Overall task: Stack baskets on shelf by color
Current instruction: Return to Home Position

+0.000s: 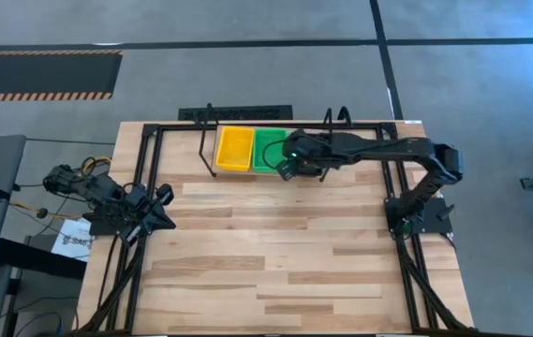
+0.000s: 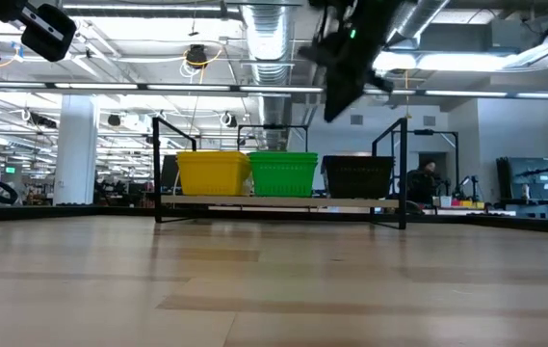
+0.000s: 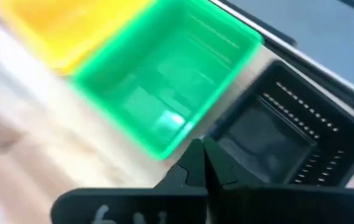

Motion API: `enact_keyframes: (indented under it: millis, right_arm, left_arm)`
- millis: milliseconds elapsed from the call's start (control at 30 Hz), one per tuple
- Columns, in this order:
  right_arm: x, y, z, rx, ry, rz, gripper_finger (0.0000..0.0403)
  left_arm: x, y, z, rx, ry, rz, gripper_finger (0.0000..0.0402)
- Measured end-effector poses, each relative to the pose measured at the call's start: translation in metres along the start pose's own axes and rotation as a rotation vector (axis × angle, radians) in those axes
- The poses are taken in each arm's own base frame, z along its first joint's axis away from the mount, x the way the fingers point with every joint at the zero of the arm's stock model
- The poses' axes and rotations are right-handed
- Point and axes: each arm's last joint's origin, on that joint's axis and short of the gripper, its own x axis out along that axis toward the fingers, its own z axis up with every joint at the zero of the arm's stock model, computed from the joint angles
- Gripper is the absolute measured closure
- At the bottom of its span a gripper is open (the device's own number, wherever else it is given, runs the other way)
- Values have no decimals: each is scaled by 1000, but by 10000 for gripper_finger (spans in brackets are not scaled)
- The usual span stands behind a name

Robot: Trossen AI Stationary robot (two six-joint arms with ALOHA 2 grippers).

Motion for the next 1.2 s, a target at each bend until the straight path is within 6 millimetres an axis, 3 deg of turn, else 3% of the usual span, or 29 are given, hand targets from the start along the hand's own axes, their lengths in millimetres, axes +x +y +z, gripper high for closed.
enact_keyframes:
  millis: [167, 333, 500, 667, 900, 1067, 1200]
  right_arm:
    - [-55, 2, -1, -70, -120, 104, 403]
    - [-128, -9, -10, -146, -301, 179, 403]
    - [-200, -34, -28, -168, -461, 324, 402]
    - [-251, -66, -46, -149, -546, 516, 385]
    - [-287, -114, -60, -16, -563, 740, 366]
    - [-299, -133, -71, -227, -559, 942, 364]
    - [-297, -138, -81, -290, -570, 1004, 365]
  left_arm:
    - [0, 0, 0, 1, -3, -1, 401]
    - [0, 0, 0, 12, -3, -4, 401]
    - [0, 1, 0, 30, -11, 32, 401]
    - [2, 5, -4, 29, -28, 134, 401]
    - [6, 7, -7, 35, -116, 92, 401]
    - [9, 9, -15, 36, -142, 10, 401]
    - [12, 18, -30, -34, -125, 44, 401]
